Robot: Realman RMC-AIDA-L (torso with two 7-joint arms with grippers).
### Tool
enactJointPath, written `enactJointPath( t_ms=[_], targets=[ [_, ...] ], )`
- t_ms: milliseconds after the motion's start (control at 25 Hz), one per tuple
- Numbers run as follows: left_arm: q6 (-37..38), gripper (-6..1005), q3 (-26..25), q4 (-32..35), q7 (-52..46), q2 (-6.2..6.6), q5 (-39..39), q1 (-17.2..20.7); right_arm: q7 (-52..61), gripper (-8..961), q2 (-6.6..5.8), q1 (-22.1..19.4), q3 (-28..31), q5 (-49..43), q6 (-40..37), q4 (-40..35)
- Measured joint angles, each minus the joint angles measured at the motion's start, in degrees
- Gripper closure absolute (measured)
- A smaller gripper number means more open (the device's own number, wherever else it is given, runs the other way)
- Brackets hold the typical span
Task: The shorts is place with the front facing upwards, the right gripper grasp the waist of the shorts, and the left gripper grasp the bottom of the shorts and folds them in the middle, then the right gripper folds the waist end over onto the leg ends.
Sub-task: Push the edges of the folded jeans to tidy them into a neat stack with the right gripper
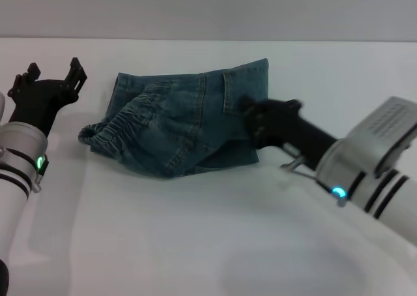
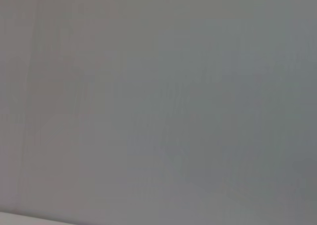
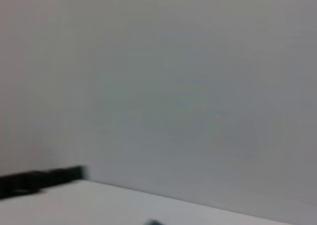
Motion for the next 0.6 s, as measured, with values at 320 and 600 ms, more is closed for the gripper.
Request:
enactJointPath(
  t_ms=[320,600],
  targets=[
    [0.0,194,-0.1,-1.4,-1.5,0.04,0.0,-1.8,3.1,954,0.33,0.0,-4.1,-3.0,9.0,-5.9],
    [0.2,194,-0.4,-3.8,-3.5,0.06,0.0,-4.1,9.0,954,0.17,1.6,-5.1,-3.1,13.2,-3.4]
  ],
)
